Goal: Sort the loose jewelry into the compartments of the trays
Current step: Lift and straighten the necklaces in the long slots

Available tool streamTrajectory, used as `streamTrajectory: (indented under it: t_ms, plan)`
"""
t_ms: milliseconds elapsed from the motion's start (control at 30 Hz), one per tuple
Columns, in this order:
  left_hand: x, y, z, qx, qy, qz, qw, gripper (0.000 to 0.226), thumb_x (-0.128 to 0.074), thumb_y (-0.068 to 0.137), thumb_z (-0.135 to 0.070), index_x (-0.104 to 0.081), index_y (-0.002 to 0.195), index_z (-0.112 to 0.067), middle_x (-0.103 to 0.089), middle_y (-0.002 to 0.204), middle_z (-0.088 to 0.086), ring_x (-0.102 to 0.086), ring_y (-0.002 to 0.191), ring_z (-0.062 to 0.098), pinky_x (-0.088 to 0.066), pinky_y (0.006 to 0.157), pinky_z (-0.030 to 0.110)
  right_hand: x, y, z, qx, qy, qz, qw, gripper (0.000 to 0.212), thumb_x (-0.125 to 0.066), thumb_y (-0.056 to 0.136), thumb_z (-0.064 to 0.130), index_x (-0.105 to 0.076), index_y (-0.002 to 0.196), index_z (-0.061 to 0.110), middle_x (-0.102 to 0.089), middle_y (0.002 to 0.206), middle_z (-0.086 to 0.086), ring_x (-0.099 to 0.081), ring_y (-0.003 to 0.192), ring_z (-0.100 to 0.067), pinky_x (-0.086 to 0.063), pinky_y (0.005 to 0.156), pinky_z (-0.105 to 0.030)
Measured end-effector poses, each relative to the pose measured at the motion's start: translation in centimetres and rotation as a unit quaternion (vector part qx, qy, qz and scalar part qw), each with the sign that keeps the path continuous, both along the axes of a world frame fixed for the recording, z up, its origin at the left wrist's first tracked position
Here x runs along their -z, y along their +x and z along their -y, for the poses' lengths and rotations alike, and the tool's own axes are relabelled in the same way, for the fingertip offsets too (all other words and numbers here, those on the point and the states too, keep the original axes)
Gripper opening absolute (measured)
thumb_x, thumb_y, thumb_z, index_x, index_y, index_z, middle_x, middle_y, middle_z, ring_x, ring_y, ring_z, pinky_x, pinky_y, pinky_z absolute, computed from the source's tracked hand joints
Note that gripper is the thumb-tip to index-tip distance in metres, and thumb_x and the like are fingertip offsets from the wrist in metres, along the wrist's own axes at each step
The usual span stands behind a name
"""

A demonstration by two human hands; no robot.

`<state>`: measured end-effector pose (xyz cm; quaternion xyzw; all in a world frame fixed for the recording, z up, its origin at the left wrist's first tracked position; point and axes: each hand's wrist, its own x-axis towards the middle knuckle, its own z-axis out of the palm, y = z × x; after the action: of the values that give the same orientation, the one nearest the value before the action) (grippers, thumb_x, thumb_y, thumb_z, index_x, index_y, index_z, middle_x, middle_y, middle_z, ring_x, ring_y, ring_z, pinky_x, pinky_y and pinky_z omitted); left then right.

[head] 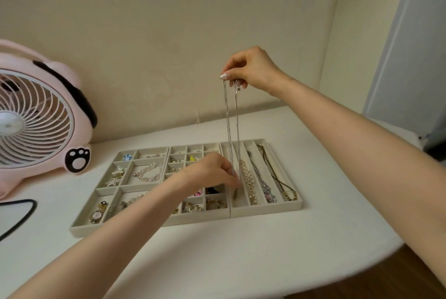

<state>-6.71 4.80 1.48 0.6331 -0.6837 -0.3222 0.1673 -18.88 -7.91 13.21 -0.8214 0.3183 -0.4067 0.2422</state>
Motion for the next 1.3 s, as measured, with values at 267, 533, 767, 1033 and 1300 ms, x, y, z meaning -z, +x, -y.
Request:
streamTrajectory:
  t_ms: [267,533,767,1033,1300]
  plan:
    - [0.9,-1.2,0.3,-0.031,-0.063,0.090,0.993,0.032,-0.069,0.082,-0.028,-0.051,0.059,-0.015,-0.046,0.059,-0.003,-0.045,0.062,0.013,-0.037,0.054,0.020,2.3,0.4,1.8,0.015,0.037,0.020,0.999,0.011,-0.074,0.078,0.006,-0.068,0.072,0.013,-0.061,0.060,-0.005,-0.053,0.045,-0.006,-0.043,0.045,-0.018]
    - [1.3,-1.1,1.2,-0.029,-0.102,0.205,0.973,0.039,-0.070,0.078,-0.032,-0.043,0.055,-0.018,-0.046,0.078,0.003,-0.044,0.094,0.025,-0.036,0.075,0.029,3.0,1.2,3.0,0.016,0.044,-0.001,0.999,0.010,-0.073,0.078,0.005,-0.068,0.073,0.012,-0.061,0.061,-0.005,-0.053,0.046,-0.007,-0.045,0.045,-0.019]
    - [1.5,-1.5,0.6,0.006,-0.094,0.248,0.964,0.039,-0.069,0.077,-0.035,-0.041,0.055,-0.019,-0.039,0.073,-0.002,-0.039,0.092,0.023,-0.034,0.078,0.033,4.2,1.5,3.2,-0.005,0.063,-0.026,0.998,0.004,-0.073,0.079,0.004,-0.069,0.080,0.006,-0.062,0.063,-0.004,-0.055,0.050,-0.008,-0.045,0.045,-0.019]
    - [1.8,-0.8,0.4,0.016,-0.124,0.188,0.974,0.019,-0.070,0.078,-0.036,-0.055,0.078,-0.025,-0.050,0.091,-0.003,-0.045,0.094,0.018,-0.035,0.075,0.026,5.4,1.7,2.6,-0.027,0.095,-0.072,0.993,0.004,-0.071,0.081,0.005,-0.068,0.080,0.007,-0.061,0.063,-0.006,-0.053,0.052,-0.010,-0.044,0.045,-0.016]
    - [1.1,0.2,-0.2,0.043,-0.222,0.185,0.956,0.016,-0.055,0.090,-0.022,-0.062,0.104,-0.023,-0.044,0.096,-0.002,-0.041,0.102,0.018,-0.036,0.086,0.028,5.7,1.9,2.6,-0.032,0.101,-0.074,0.992,0.014,-0.070,0.081,0.004,-0.066,0.072,0.014,-0.060,0.063,-0.007,-0.052,0.051,-0.012,-0.043,0.044,-0.016]
